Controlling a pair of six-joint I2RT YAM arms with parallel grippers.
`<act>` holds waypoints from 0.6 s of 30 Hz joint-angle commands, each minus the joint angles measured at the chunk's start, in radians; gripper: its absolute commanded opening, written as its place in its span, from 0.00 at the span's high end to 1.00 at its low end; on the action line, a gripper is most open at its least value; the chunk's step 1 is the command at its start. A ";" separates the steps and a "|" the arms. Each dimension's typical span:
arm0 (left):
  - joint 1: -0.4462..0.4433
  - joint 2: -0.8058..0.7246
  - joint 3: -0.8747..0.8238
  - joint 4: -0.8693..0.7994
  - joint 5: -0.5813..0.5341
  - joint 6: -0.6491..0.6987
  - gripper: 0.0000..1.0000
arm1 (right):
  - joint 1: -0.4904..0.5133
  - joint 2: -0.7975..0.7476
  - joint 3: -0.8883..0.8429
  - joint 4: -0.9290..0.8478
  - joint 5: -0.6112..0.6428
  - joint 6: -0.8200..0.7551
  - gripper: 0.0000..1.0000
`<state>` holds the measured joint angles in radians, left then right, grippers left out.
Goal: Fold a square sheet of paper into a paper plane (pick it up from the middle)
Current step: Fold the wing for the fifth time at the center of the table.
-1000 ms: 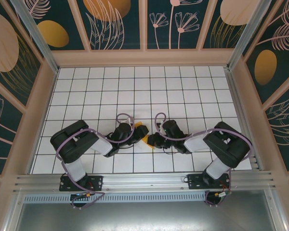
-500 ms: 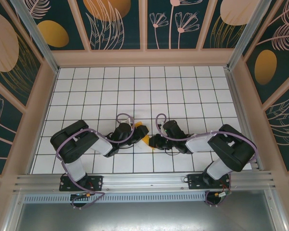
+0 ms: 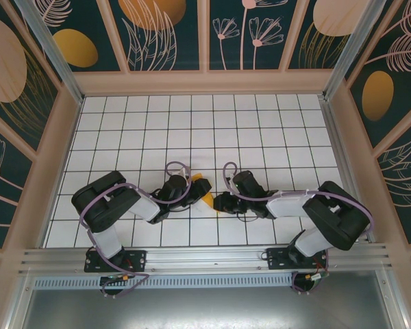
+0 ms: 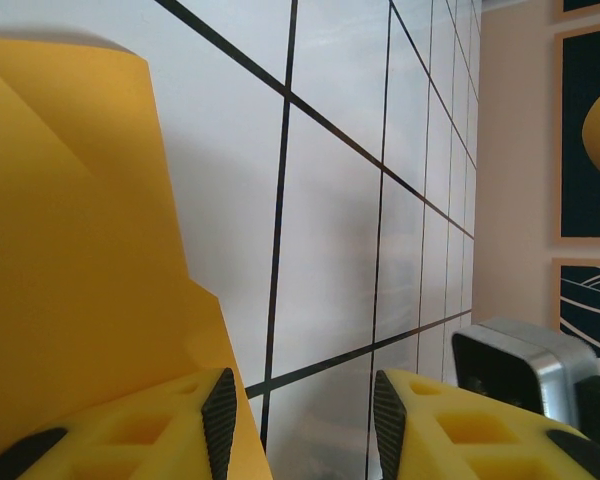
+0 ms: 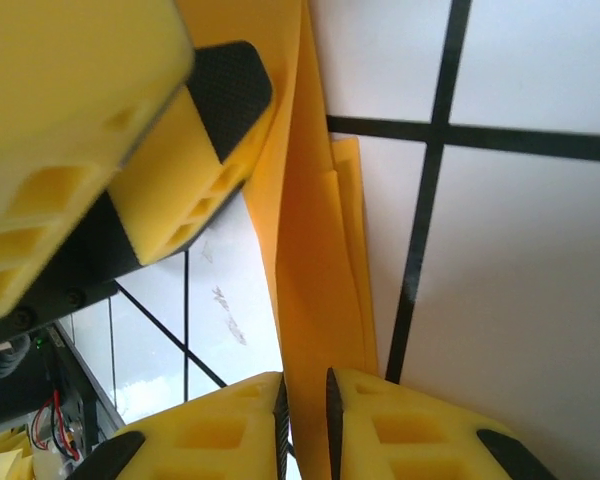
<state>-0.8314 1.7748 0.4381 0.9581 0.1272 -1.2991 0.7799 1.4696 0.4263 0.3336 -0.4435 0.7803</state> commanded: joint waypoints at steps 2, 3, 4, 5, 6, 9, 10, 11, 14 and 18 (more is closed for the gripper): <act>0.008 0.020 -0.004 -0.091 -0.022 0.009 0.56 | -0.019 -0.021 0.059 -0.064 0.005 -0.036 0.78; 0.008 0.021 -0.004 -0.090 -0.020 0.009 0.57 | -0.021 -0.013 0.066 -0.060 0.001 -0.037 0.78; 0.009 0.021 -0.004 -0.090 -0.020 0.008 0.57 | -0.023 -0.002 0.072 -0.055 -0.005 -0.038 0.78; 0.009 0.021 -0.004 -0.090 -0.019 0.008 0.57 | -0.024 0.008 0.077 -0.053 -0.004 -0.039 0.78; 0.008 0.020 -0.003 -0.090 -0.019 0.008 0.57 | -0.025 0.022 0.083 -0.053 -0.006 -0.038 0.78; 0.008 0.020 -0.004 -0.090 -0.017 0.009 0.56 | -0.028 0.052 0.087 -0.044 -0.017 -0.036 0.81; 0.008 0.020 -0.004 -0.090 -0.018 0.008 0.56 | -0.028 0.055 0.084 -0.040 -0.015 -0.034 0.83; 0.009 0.019 -0.003 -0.091 -0.018 0.008 0.57 | -0.028 0.055 0.079 -0.035 -0.014 -0.031 0.84; 0.008 0.019 -0.002 -0.093 -0.018 0.008 0.57 | -0.030 0.053 0.064 -0.025 -0.029 -0.033 0.90; 0.008 0.021 -0.001 -0.094 -0.016 0.007 0.57 | -0.030 0.052 0.027 -0.006 -0.043 -0.034 0.97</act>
<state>-0.8314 1.7748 0.4389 0.9569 0.1276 -1.2987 0.7578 1.5177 0.4801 0.3187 -0.4549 0.7593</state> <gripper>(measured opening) 0.433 0.054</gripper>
